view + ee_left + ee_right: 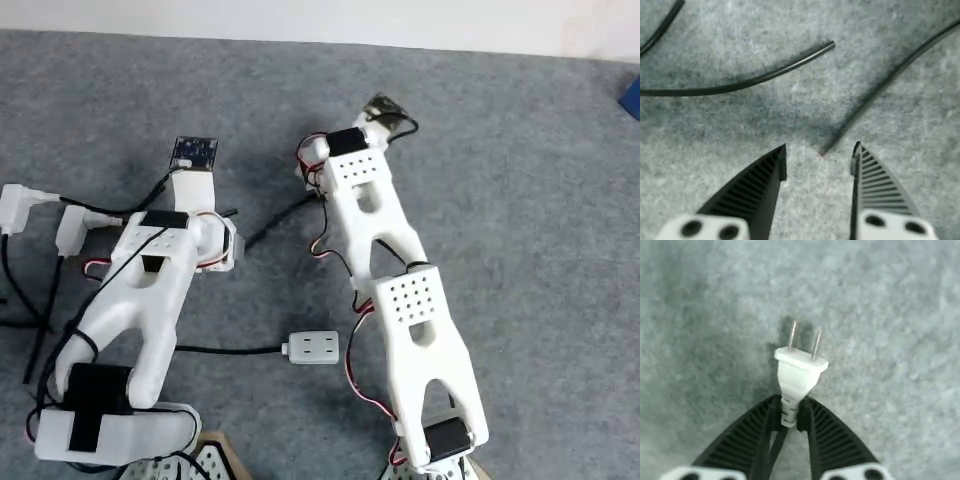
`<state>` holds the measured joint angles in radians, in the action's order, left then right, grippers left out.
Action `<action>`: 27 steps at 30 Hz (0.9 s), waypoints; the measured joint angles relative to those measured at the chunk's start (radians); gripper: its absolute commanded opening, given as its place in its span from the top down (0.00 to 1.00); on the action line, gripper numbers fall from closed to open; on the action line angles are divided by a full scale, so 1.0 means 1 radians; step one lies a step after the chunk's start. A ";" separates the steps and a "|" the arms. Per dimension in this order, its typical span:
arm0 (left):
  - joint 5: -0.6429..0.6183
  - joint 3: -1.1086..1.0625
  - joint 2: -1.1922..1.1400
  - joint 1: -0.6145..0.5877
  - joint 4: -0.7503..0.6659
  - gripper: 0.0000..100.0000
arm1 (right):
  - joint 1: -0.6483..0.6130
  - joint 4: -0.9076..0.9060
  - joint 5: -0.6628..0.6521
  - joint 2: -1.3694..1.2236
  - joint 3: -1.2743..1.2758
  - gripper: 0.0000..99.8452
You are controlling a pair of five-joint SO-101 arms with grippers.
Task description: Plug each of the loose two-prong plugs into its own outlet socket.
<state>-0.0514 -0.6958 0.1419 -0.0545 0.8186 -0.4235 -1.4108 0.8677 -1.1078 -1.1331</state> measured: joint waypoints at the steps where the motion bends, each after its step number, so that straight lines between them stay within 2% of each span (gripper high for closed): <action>1: 0.000 0.000 0.000 0.000 0.000 0.78 | 0.000 -0.012 -0.055 0.002 -0.014 0.99; 9: 0.002 0.000 0.000 0.000 0.000 0.78 | 0.000 -0.250 -0.669 0.218 -0.180 0.99; 12: 0.002 -0.005 0.000 0.000 -0.012 0.78 | 0.000 -0.322 -0.867 0.367 -0.138 0.99; 15: 0.002 -0.006 0.000 0.000 -0.029 0.78 | 0.000 -0.333 -1.036 0.529 0.087 0.99; 20: 0.002 -0.009 0.000 0.000 -0.032 0.78 | 0.000 -0.333 -1.255 0.804 0.664 0.99; 23: 0.002 -0.014 0.000 0.000 -0.032 0.78 | 0.057 -0.261 -1.310 0.967 1.005 0.99; 27: 0.002 -0.015 0.000 0.000 -0.034 0.78 | 0.198 0.002 -1.320 1.160 1.435 0.99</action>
<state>-0.0499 -0.7112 0.1419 -0.0545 0.7848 -0.2256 -1.4093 -0.4519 0.0522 0.3015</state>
